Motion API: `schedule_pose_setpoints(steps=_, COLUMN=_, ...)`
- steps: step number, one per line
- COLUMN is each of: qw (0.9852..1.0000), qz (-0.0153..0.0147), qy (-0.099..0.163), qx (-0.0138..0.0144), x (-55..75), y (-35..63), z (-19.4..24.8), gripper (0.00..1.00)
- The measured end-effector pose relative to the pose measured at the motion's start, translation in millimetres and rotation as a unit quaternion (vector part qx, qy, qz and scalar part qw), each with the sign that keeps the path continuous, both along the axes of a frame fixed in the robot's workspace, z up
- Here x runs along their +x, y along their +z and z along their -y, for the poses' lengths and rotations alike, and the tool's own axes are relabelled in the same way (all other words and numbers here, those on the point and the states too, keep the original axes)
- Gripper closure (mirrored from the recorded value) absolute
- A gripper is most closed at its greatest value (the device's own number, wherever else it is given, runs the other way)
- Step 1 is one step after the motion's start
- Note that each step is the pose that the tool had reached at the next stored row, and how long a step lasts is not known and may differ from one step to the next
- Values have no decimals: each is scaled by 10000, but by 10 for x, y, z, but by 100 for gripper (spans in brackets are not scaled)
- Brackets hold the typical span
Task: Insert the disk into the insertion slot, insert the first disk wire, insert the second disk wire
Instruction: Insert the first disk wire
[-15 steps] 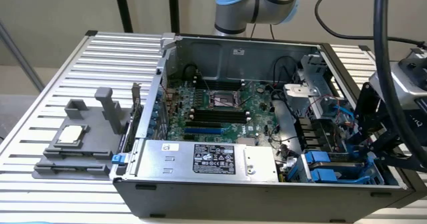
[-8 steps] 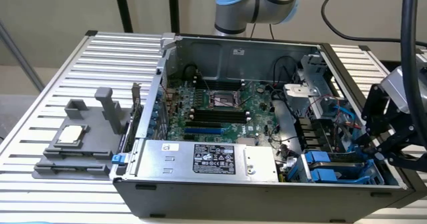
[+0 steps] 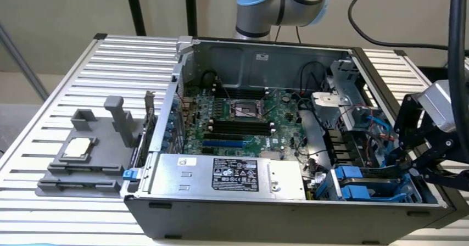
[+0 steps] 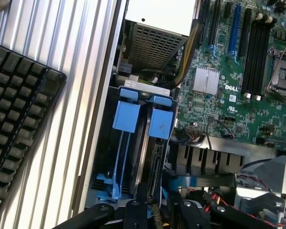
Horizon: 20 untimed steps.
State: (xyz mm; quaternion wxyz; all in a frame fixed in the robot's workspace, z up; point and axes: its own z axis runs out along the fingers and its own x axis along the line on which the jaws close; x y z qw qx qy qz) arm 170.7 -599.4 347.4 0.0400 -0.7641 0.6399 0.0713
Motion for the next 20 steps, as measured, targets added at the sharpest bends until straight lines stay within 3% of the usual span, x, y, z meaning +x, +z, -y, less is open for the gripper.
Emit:
schedule_pose_setpoints(steps=14, qw=9994, qz=0, qy=310, qx=141, x=62, y=-62, z=0, gripper=69)
schedule_pose_setpoints(steps=16, qw=9993, qz=0, qy=336, qx=152, x=65, y=-63, z=0, gripper=71)
schedule_pose_setpoints(steps=18, qw=9993, qz=1, qy=344, qx=164, x=66, y=-64, z=0, gripper=83)
schedule_pose_setpoints(steps=20, qw=9993, qz=1, qy=346, qx=167, x=65, y=-64, z=0, gripper=83)
